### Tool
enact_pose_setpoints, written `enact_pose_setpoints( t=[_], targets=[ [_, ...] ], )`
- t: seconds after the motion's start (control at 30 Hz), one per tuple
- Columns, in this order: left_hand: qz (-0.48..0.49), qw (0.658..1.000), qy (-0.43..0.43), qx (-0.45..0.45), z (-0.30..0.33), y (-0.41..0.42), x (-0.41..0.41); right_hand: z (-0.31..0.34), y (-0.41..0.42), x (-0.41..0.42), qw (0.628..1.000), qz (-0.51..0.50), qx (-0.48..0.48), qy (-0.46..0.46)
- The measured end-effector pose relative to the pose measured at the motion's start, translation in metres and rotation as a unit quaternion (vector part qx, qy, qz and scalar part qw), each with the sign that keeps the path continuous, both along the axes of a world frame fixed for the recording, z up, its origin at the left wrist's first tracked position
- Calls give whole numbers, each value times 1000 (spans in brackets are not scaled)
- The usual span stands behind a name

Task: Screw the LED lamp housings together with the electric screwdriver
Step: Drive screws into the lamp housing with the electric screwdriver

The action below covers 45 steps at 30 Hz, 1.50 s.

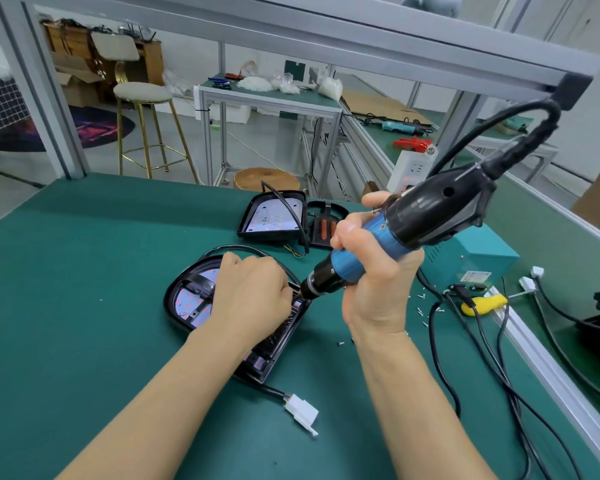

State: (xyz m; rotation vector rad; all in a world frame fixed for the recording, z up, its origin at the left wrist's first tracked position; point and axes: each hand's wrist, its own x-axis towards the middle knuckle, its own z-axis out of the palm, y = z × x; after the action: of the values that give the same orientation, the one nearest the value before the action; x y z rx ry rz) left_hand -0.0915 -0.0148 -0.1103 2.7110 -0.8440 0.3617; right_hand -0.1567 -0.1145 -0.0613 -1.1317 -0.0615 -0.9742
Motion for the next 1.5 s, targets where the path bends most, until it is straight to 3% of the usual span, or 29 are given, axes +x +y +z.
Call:
enact_pose_setpoints(
  t=[0.13,0.33,0.53,0.6,0.67,0.8,0.87,1.0,1.13,1.3,1.4,1.5],
  targets=[
    [-9,1000,3,-24,-5,3,2,6,0,2,1000,-11,-7,11],
    [-25,979,17,-200,-5,21,-7,28,-12,3,997,-60,-9,42],
    [142,918,72,-362,-17,70,-20,41,-53,-3,968,-32,-101,228],
    [217,868,164,-416,-23,83,-30,36,-67,-7,938,-24,-144,314],
    [247,782,285,-497,-24,90,-42,26,-82,-13,906,-27,-164,390],
    [202,601,466,-617,-23,91,-56,5,-116,-26,833,-72,-212,506],
    [190,567,509,-620,-22,86,-59,-7,-129,-32,803,-91,-229,543],
    [184,594,509,-595,-22,70,-60,-31,-147,-39,735,-127,-265,612],
    [211,637,480,-565,-17,60,-57,-45,-152,-42,614,-160,-371,678],
    [243,664,439,-555,-15,53,-49,-61,-160,-42,503,-197,-440,717],
    [265,686,417,-534,-20,50,-45,-63,-165,-42,454,-221,-465,727],
    [287,692,407,-522,-24,49,-40,-64,-167,-42,430,-225,-482,730]
  ],
)
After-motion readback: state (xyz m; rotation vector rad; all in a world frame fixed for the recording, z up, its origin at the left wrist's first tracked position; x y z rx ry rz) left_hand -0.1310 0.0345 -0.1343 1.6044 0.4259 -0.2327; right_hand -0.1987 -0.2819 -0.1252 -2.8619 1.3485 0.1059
